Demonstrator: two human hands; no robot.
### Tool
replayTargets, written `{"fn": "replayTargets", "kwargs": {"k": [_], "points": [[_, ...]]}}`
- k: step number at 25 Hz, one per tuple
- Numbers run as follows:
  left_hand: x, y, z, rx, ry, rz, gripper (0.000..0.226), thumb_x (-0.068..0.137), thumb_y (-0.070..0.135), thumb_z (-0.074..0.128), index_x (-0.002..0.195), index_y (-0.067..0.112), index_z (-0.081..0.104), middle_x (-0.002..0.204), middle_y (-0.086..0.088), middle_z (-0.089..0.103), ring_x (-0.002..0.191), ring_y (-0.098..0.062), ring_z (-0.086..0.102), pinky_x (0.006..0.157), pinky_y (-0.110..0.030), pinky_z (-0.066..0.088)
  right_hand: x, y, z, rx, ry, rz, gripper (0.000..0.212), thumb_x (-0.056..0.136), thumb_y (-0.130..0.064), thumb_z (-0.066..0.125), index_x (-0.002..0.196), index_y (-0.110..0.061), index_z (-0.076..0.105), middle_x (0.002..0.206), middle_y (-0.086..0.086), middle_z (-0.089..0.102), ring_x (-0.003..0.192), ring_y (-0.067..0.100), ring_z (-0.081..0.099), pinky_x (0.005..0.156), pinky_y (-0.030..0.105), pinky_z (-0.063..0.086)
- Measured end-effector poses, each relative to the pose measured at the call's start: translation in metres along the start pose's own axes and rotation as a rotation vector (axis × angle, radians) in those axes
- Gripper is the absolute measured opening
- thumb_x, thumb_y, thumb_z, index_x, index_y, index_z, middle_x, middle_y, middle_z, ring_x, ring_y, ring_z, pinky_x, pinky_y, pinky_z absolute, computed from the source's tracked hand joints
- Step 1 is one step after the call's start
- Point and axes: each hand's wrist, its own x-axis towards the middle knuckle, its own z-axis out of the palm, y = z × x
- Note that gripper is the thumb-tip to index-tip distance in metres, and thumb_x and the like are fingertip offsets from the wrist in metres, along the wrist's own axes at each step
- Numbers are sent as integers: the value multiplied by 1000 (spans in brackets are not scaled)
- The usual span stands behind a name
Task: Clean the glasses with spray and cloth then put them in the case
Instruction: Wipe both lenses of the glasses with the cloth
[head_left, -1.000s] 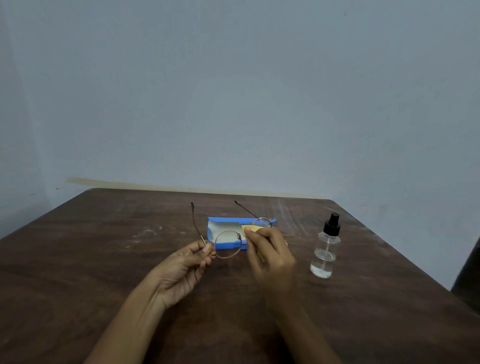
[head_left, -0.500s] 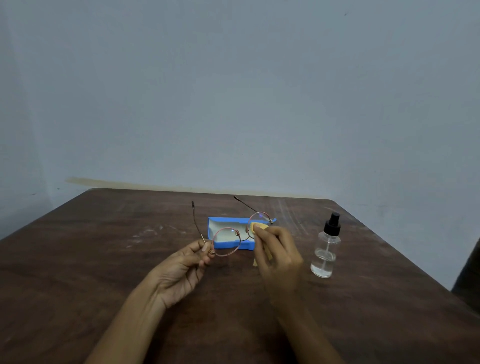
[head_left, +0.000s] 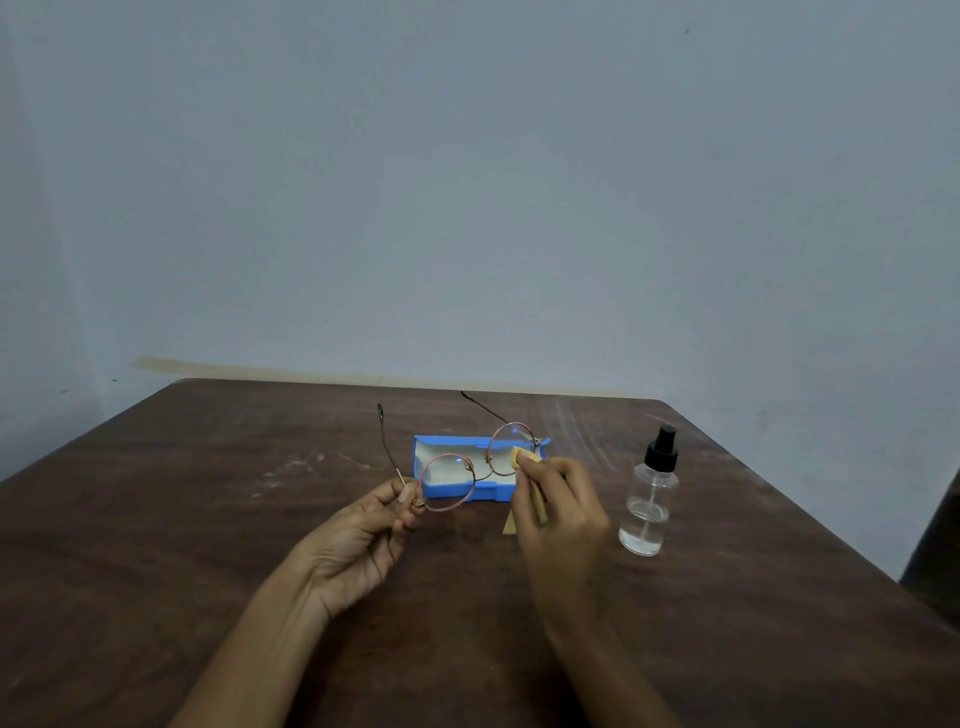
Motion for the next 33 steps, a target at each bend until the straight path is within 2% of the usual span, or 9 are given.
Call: {"fn": "replayTargets", "kwargs": {"k": [6,11,15,17,18,20,26,31,33], "points": [[-1,1,0,-13,18,21,84,1,2,89,79,2,58,52,-7,61,37,-6,53,35,-10,45,-8,-6,7,57,-79,-66,19,80,-11,55,89,-3,70,76,7,63,76,6,54,69,12,47],[-1,1,1,-9,25,18,73,1,3,90,70,1,65,53,-8,60,37,-5,53,35,-10,45,-1,-1,1,1,-30,22,17,75,-3,63,90,-4,70,78,5,62,78,-2,50,75,-4,37],[-2,-1,3,25,2,10,72,3,3,90,70,2,63,53,-7,59,37,-5,53,35,-10,45,3,1,-3,27,12,99,18,75,-2,61,91,-5,71,77,4,59,72,-5,48,70,-6,33],[-2,-1,3,71,-12,-4,58,17,-2,89,69,3,64,52,-6,59,37,-5,53,35,-10,45,5,1,-4,52,30,125,18,76,0,61,91,-4,71,76,2,56,69,-12,48,66,-6,33],[-1,-2,2,104,-2,-3,42,34,-7,84,70,3,64,52,-6,59,36,-5,52,35,-10,44,5,2,-5,57,33,136,17,76,1,62,91,-3,70,77,0,54,69,-13,49,65,-5,33],[0,-2,4,143,19,8,19,65,-15,58,73,3,60,53,-5,58,36,-6,52,35,-9,43,6,1,-6,45,29,139,18,77,3,63,92,-3,70,79,-2,52,71,-7,49,65,-5,34],[3,-3,4,187,48,10,37,84,-14,36,62,6,57,54,-5,57,37,-4,51,34,-9,42,6,0,-4,17,44,80,17,80,-6,59,92,-2,70,75,0,53,70,-6,44,67,-8,31],[5,-5,5,221,57,16,25,83,-11,42,70,6,55,52,-3,58,37,-4,52,36,-8,43,3,-3,-1,51,21,-56,21,85,-11,52,93,-2,69,81,9,63,74,2,55,73,5,44],[5,-5,4,229,55,27,19,73,-9,55,65,8,58,56,-4,56,38,-3,52,36,-9,44,3,-4,-2,62,13,-93,21,85,-9,53,95,-1,69,84,9,63,81,4,56,77,8,46]]}}
